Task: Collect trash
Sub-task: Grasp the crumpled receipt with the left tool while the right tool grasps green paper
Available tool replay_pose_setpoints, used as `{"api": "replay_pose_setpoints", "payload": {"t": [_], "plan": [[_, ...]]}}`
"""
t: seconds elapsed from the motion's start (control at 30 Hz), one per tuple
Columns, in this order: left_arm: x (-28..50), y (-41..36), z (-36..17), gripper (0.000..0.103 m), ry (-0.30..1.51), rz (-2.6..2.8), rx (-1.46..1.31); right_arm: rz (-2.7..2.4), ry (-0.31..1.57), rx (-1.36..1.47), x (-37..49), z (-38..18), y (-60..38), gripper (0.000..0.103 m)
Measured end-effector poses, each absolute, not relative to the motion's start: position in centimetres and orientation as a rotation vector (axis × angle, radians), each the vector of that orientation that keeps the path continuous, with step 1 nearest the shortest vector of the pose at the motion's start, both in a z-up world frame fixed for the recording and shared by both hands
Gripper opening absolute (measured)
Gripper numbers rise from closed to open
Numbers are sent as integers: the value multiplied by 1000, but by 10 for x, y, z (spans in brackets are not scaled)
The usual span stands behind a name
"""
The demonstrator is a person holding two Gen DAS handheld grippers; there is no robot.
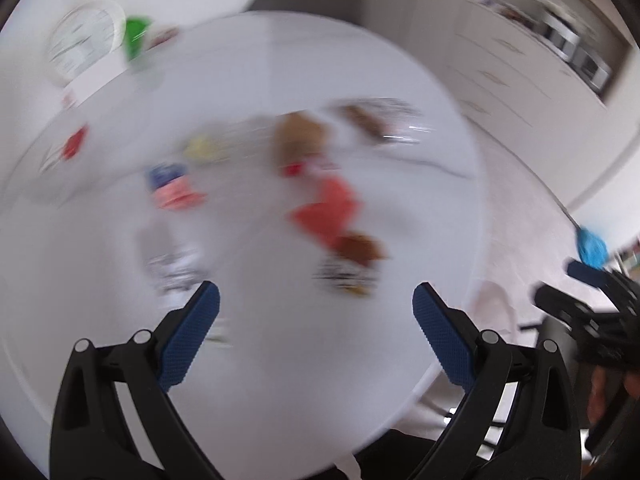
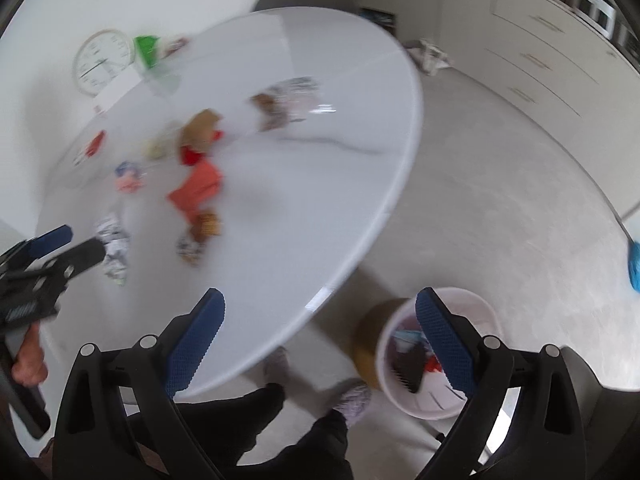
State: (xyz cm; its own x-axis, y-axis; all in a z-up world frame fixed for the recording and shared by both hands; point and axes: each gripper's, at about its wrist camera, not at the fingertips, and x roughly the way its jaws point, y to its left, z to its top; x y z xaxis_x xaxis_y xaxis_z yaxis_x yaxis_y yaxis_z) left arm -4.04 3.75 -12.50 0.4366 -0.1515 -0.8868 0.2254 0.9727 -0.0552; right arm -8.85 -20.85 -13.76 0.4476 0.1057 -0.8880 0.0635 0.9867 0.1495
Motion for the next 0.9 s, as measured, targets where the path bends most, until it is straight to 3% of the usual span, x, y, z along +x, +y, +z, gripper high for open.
{"api": "replay_pose_setpoints", "payload": {"t": [0.23,0.3,0.53,0.77,0.9], "plan": [[1,103,-166,92,1169,-93,48,137,1098,116,-70,-136,-144,96],[11,110,-178,85,1197,-87,37,164,1090,94,-67,-138,-127,96],[30,130,-211,41,1302,-120,-92,271,1085,41,-61,-151,-72,96],[32,149,-206,39,1278,-165,-113,430,1127,-15,-51,-179,-13,84],[28,160,-195,39,1251,-165,-108,493,1158,-37,-43,-195,15,72]]}}
